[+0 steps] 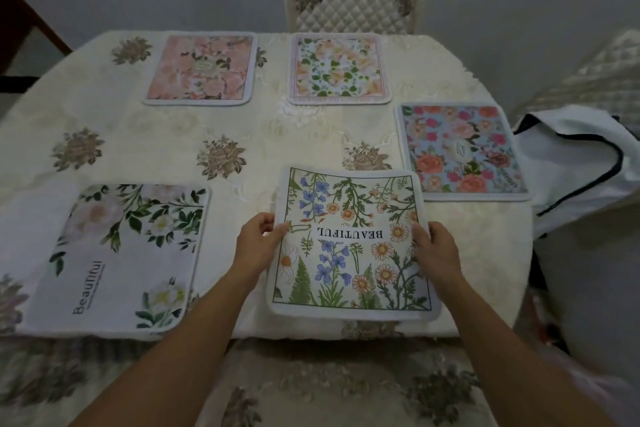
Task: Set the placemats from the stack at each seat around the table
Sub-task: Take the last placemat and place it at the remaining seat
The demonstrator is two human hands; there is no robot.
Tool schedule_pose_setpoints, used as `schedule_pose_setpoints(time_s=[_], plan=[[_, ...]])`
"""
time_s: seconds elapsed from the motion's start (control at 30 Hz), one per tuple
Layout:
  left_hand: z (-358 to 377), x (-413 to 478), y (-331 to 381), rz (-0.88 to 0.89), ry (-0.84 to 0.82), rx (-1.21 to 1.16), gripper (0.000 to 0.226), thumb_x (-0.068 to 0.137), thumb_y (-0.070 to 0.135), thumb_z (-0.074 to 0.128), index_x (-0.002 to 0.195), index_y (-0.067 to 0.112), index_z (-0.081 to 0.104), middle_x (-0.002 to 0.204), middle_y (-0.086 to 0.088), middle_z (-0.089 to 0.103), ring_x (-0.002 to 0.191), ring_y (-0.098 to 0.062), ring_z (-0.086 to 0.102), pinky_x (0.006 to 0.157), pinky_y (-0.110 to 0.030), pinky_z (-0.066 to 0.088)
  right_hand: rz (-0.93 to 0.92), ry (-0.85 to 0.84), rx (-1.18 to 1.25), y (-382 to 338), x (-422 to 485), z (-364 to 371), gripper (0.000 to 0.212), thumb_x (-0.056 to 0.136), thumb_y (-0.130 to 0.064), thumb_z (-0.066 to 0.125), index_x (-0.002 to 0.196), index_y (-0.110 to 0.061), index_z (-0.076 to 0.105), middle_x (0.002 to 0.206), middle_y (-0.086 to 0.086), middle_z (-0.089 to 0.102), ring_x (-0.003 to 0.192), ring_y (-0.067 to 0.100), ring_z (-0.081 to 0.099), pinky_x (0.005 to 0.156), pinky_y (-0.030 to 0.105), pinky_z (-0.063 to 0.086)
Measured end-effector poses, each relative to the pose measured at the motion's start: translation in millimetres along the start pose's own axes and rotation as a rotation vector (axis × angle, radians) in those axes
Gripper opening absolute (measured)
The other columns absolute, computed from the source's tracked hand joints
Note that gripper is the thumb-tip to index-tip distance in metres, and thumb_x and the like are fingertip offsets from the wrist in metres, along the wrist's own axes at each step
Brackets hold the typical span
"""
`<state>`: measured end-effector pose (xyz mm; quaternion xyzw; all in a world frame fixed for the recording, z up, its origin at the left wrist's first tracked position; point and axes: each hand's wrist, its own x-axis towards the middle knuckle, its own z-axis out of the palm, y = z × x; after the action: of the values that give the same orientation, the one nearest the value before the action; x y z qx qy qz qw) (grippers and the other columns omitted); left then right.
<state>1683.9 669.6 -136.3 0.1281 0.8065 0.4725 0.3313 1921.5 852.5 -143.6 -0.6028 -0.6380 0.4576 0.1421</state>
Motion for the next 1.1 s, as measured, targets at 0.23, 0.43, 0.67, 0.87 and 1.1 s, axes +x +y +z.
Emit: schedule_pose_setpoints(time_s=[0.23,0.43,0.67,0.87,1.1], plan=[[4.6,17.4,-27.1,-0.108,0.009,0.005,0.006,0.088,0.021,0.071,0.091,0.02,0.066,0.092,-0.001,0.073,0.087,-0.02,0.071,0.086,-0.047,0.059,0.063,-0.083,-0.033,19.1,15.5,23.5,0.023,0.102,-0.034,0.049,0.102,-0.013,0.058,0.093,0.006,0.067,0.08,0.02,0.065,0.057,0.031,0.049],[3.6,17.1,-39.6,-0.097,0.017,0.092,0.006,0.09,0.021,0.069,0.092,0.019,0.065,0.091,0.002,0.072,0.089,-0.017,0.069,0.085,-0.036,0.056,0.065,-0.112,-0.1,31.4,19.9,24.7,0.022,0.099,-0.034,0.054,0.101,-0.013,0.061,0.09,0.003,0.067,0.081,0.02,0.065,0.062,0.028,0.044],[-0.1,8.8,-49.8,-0.054,0.08,0.259,0.008,0.089,0.024,0.07,0.09,0.017,0.067,0.084,0.003,0.069,0.082,-0.017,0.065,0.069,-0.026,0.046,0.042,-0.122,-0.258,26.6,17.1,25.7,0.02,0.099,-0.032,0.056,0.093,-0.013,0.059,0.076,-0.007,0.057,0.066,0.001,0.051,0.051,0.019,0.032],[-2.0,6.2,-48.0,0.002,0.099,0.38,0.013,0.088,0.024,0.071,0.095,0.014,0.069,0.082,0.006,0.064,0.075,-0.009,0.059,0.07,-0.02,0.041,0.045,-0.087,-0.324,28.2,7.5,23.4,0.025,0.096,-0.035,0.06,0.091,-0.011,0.062,0.079,0.001,0.063,0.065,0.006,0.056,0.051,0.022,0.036],[-5.2,3.4,-53.7,0.012,0.101,0.423,0.019,0.084,0.026,0.077,0.092,0.013,0.067,0.081,0.003,0.066,0.075,-0.013,0.061,0.072,-0.024,0.044,0.057,-0.072,-0.307,28.9,0.2,22.8,0.024,0.095,-0.036,0.061,0.092,-0.012,0.061,0.083,0.003,0.064,0.066,0.006,0.054,0.052,0.024,0.037]])
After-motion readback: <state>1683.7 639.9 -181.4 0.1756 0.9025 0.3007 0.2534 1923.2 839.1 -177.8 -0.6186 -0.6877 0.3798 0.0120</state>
